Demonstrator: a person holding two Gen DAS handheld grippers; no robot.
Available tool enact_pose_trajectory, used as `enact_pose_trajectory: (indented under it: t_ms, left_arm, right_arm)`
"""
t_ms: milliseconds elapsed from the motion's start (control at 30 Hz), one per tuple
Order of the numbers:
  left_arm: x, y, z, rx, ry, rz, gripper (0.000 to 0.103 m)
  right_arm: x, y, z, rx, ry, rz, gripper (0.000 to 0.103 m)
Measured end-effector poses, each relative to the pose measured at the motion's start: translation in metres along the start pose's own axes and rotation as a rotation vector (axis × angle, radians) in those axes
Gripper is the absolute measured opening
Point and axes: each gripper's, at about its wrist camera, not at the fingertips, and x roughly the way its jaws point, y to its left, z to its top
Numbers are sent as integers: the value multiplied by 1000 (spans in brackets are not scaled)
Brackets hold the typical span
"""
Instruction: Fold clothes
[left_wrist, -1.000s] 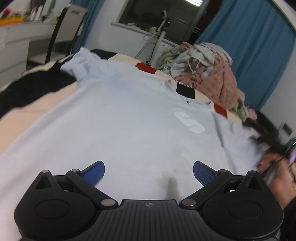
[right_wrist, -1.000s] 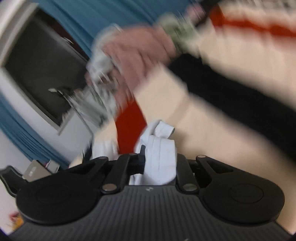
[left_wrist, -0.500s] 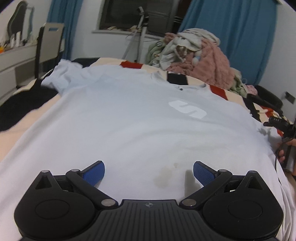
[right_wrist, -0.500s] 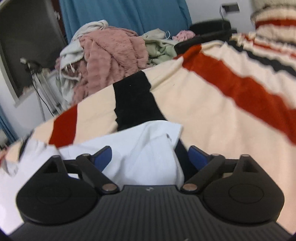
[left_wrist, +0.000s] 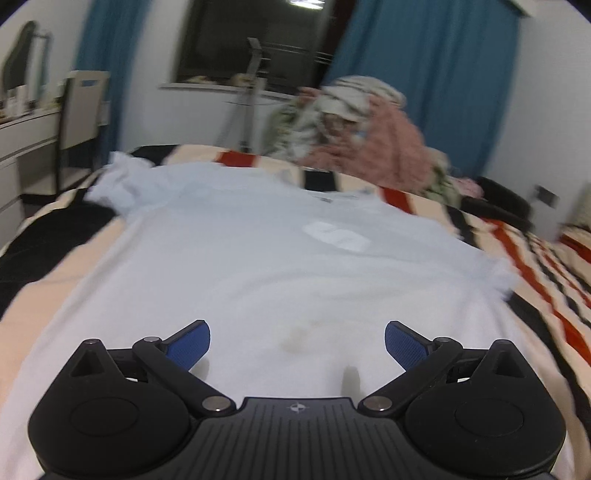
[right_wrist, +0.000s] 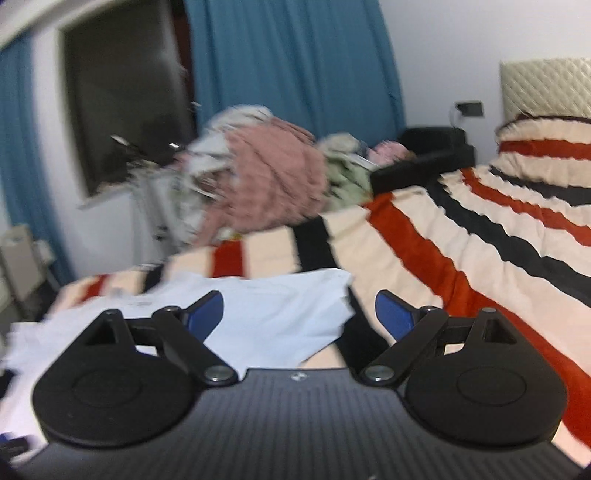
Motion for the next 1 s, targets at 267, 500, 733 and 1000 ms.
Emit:
enact_pose_trajectory:
  t_ms: [267, 500, 733, 1000]
  left_arm:
    - [-30, -55, -31, 110, 111, -293, 89]
    - [-13, -106, -80, 61, 351, -560, 56]
    - [-11, -152, -109, 192, 402, -609, 3]
    - [-8, -217, -135, 247, 459, -654, 4]
  right_arm:
    - [-141, 7, -61, 173, 32, 206, 90]
    - [-148, -1, -70, 225, 6, 231, 90]
    - [-136, -30, -76, 382, 49, 267, 91]
    - [-150, -16, -76, 278, -4, 255, 92]
